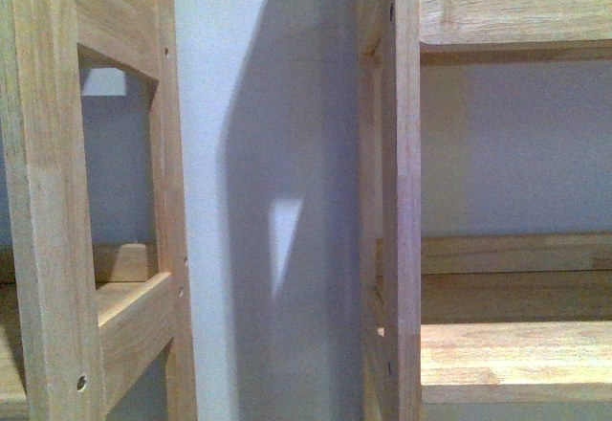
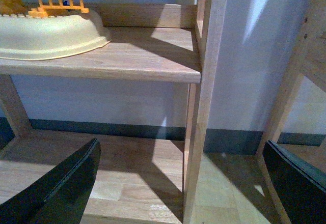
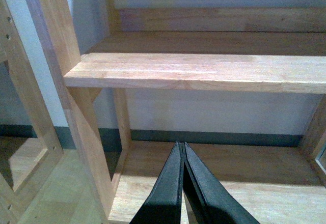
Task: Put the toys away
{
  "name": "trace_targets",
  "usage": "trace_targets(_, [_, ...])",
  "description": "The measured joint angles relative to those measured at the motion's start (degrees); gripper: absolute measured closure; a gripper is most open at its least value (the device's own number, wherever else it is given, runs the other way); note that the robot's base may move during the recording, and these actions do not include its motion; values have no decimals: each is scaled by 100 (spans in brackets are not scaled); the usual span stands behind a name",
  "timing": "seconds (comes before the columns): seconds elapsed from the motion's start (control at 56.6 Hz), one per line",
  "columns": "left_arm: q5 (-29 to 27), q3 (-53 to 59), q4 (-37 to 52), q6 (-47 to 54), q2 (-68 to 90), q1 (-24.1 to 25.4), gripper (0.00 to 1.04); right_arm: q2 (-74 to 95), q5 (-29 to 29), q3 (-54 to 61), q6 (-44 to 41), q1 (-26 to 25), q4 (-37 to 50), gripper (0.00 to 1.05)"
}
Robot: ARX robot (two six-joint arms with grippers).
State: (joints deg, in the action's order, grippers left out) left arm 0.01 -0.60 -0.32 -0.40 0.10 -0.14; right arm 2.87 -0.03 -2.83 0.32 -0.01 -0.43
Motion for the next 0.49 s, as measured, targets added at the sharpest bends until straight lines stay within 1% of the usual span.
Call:
trace_targets(0.124, [-2,0,0,0,0,0,6,-214,-2,199,-2,0,17,101])
trace_targets(0.406, [0,0,0,0,0,0,6,-236,0,201,-2,0,28,101])
trace_targets(0.424, [0,0,0,0,0,0,6,-236,0,201,-7,0,28,100])
trace_targets(0.494, [0,0,0,0,0,0,6,-236,0,201,-11,0,28,89])
